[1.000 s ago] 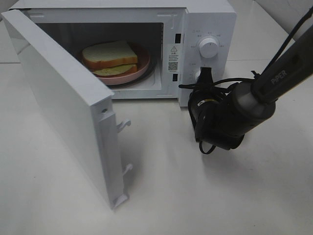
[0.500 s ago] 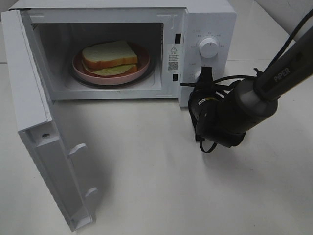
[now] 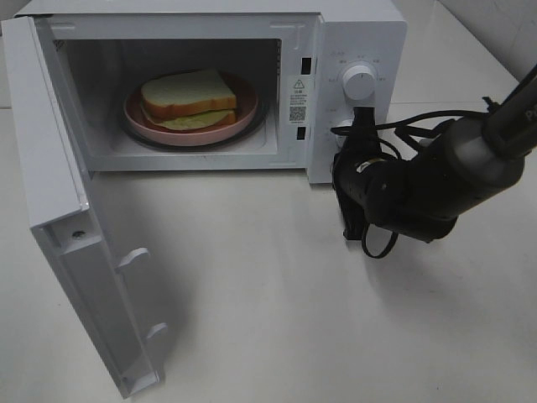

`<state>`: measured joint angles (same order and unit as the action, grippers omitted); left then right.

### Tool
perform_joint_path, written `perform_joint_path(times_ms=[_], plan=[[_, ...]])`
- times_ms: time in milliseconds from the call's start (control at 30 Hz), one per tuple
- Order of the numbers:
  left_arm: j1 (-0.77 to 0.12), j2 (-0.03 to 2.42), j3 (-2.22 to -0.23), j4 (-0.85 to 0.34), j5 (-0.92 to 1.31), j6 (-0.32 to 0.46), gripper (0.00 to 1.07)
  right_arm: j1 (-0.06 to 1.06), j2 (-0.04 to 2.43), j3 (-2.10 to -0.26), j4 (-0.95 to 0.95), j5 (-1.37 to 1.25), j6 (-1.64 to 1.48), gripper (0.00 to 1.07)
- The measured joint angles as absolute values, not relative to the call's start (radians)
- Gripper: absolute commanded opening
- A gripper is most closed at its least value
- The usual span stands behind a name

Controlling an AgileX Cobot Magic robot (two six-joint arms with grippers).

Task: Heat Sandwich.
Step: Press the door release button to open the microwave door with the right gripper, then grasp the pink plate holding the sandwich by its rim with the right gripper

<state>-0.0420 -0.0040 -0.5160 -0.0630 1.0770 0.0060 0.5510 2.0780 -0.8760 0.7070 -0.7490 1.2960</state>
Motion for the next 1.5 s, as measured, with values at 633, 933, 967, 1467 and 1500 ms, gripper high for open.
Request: perform_joint_path(times_ms=[633, 933, 967, 1467, 1500], plan=[[-0.042, -0.004, -0.516, -0.063, 1.077, 0.006, 0.98, 0.560, 1.800, -0.698, 0.604, -0.426, 1.079, 0.01], [-0.042, -0.004, -0.516, -0.063, 1.077, 0.006, 0.98, 0.541, 1.755, -0.803, 0.345, -0.054, 0.858, 0.01], [-0.042, -0.004, -0.516, -0.063, 1.077, 0.006, 0.98, 0.541, 1.755, -0.803, 0.345, -0.054, 0.858, 0.01], [-0.042, -0.004, -0.516, -0.063, 1.077, 0.006, 0.98, 0.541, 1.756, -1.129, 0.206, 0.540, 0.129, 0.02], [-0.042, -0.004, -0.516, -0.063, 1.077, 0.006, 0.98, 0.541, 1.756, -1.140, 0.213, 0.560, 0.065, 0.02]])
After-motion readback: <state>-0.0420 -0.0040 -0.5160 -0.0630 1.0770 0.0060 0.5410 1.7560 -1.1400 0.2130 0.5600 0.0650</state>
